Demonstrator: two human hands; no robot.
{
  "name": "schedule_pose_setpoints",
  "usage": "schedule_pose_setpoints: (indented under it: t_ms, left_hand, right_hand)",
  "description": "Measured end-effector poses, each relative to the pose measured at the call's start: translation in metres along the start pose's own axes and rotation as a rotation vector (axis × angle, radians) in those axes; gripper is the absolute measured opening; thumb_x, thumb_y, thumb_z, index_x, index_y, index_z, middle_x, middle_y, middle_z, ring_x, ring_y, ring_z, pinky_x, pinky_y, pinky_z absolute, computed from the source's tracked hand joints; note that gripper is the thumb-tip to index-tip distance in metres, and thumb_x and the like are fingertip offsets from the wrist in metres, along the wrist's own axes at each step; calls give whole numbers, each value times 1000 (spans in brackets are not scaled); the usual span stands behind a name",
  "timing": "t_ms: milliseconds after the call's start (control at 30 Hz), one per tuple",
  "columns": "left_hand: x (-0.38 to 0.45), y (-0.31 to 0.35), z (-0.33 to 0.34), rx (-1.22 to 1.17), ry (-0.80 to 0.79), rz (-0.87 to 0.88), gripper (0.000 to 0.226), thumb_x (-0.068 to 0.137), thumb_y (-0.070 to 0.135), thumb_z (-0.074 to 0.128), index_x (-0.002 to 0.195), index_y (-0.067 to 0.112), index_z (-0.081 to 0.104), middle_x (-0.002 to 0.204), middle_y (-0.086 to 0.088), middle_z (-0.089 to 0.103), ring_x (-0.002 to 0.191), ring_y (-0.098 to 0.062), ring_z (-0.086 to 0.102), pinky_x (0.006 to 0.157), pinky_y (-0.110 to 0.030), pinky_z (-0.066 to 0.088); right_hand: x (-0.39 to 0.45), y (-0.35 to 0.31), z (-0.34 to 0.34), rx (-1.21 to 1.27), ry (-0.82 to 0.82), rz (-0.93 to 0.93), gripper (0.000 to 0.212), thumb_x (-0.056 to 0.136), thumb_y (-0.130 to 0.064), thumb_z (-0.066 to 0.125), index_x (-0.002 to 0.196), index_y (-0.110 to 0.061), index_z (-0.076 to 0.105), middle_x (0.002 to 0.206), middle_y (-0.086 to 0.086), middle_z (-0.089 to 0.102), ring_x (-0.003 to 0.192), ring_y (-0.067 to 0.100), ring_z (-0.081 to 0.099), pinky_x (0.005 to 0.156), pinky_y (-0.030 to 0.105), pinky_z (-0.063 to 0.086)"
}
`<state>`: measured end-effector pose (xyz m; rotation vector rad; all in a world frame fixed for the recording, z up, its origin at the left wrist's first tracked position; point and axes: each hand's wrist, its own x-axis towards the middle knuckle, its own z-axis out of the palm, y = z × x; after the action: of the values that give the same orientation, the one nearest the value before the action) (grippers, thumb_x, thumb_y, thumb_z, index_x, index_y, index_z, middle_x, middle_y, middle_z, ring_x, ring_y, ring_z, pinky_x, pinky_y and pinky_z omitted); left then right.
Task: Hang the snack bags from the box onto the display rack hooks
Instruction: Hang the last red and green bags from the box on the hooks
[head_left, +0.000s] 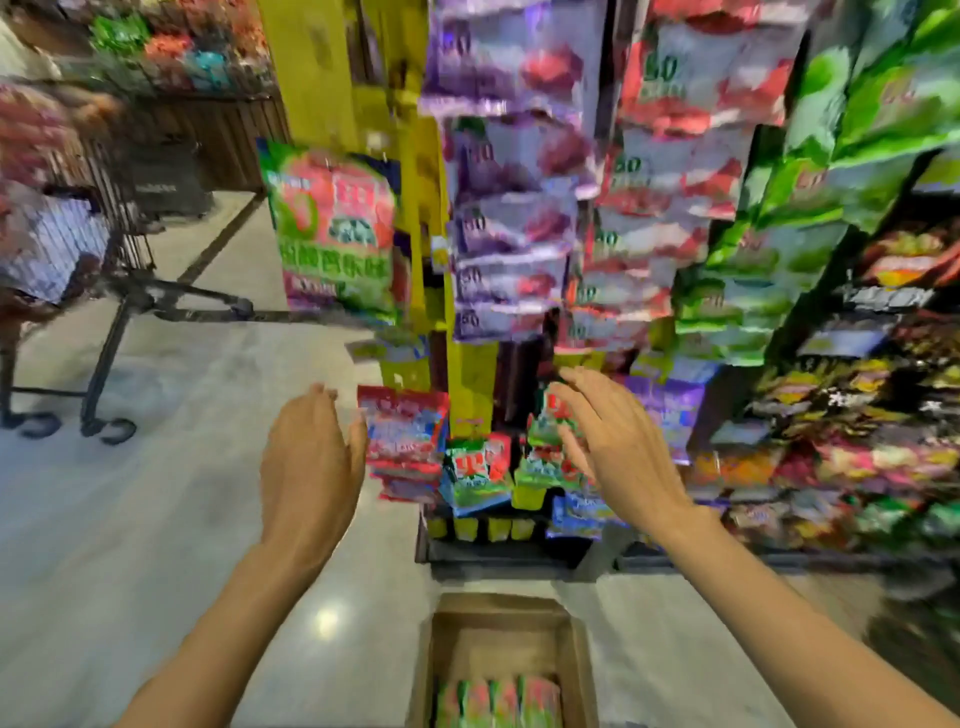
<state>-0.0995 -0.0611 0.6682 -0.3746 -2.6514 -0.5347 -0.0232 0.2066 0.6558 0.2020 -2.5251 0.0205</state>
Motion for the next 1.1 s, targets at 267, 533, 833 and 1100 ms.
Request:
schedule_pose_setpoints:
  t_ms: [267,533,833,1100]
  left_hand:
    - [-93,-22,164,186,-191,473,45,86,17,40,124,-3,54,134,-24,51,122,-38,52,104,-44,28]
    - [-210,-76,346,250,-498,593,54,78,2,67,130,1,50,139,-24,46,125,-38,47,105,-46,32]
    - [-350,-140,505,148,-853,382,54,85,8,65,133,-7,45,134,-29,48,120,-43,51,103,-49,38]
    - [-426,-141,605,166,-1156,-410,51,96,8,40,142,-1,19,147,-21,28,125,-37,44,97,-44,40]
  right_hand:
    - [-158,32,127,105,-248,121,39,82,-15,62,119,-2,58,120,17,62,111,31,58,96,36,37]
    - [-309,13,287,145,-593,245,45,72,-9,77,114,-1,63,116,18,63,106,34,62,88,41,51]
    - [-464,-38,439,347,-921,641,39,94,-10,50,132,-3,46,133,18,49,122,34,47,101,37,37]
    - [-533,-72,547,367,-1103,1352,42,97,-16,46,130,8,37,131,21,48,120,35,48,93,32,39]
